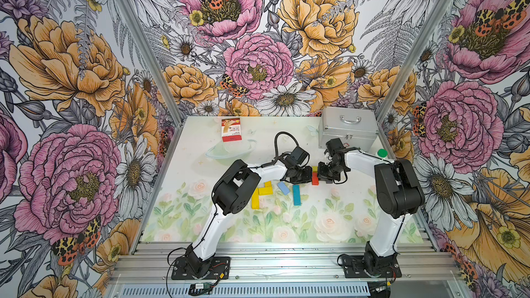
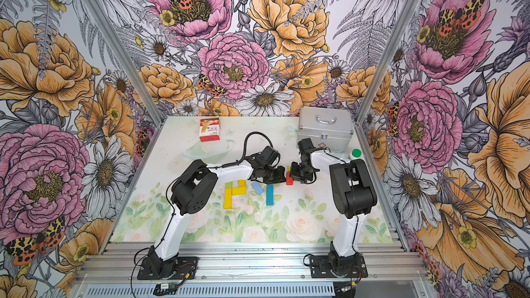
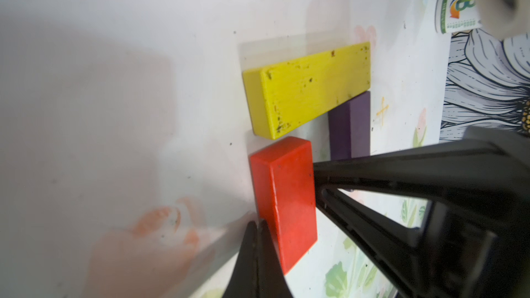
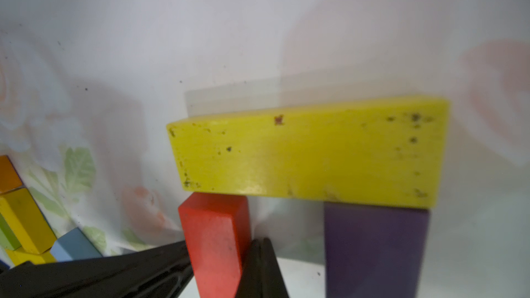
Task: Assemble the letter p with building blocks
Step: Assemble the building block at the center of the board.
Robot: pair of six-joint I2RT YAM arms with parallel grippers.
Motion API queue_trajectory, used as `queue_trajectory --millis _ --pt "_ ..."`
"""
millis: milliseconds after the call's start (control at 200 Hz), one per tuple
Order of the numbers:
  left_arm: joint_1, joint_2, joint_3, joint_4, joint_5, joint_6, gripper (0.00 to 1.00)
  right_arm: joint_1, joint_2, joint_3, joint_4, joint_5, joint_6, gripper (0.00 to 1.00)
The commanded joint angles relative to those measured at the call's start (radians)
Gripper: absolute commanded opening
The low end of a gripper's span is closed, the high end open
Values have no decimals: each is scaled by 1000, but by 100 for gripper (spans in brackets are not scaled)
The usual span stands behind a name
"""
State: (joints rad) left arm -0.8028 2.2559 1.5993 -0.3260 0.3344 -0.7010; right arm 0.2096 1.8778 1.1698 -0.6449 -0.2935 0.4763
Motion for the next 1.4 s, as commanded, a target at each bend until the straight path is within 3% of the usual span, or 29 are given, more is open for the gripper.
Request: queue_trajectory --millis 0,1396 --pt "-13 37 18 -1 23 -5 0 -6 32 -8 -13 31 -13 0" --pt "-12 56 42 -1 30 -5 0 -6 38 31 -19 13 -5 0"
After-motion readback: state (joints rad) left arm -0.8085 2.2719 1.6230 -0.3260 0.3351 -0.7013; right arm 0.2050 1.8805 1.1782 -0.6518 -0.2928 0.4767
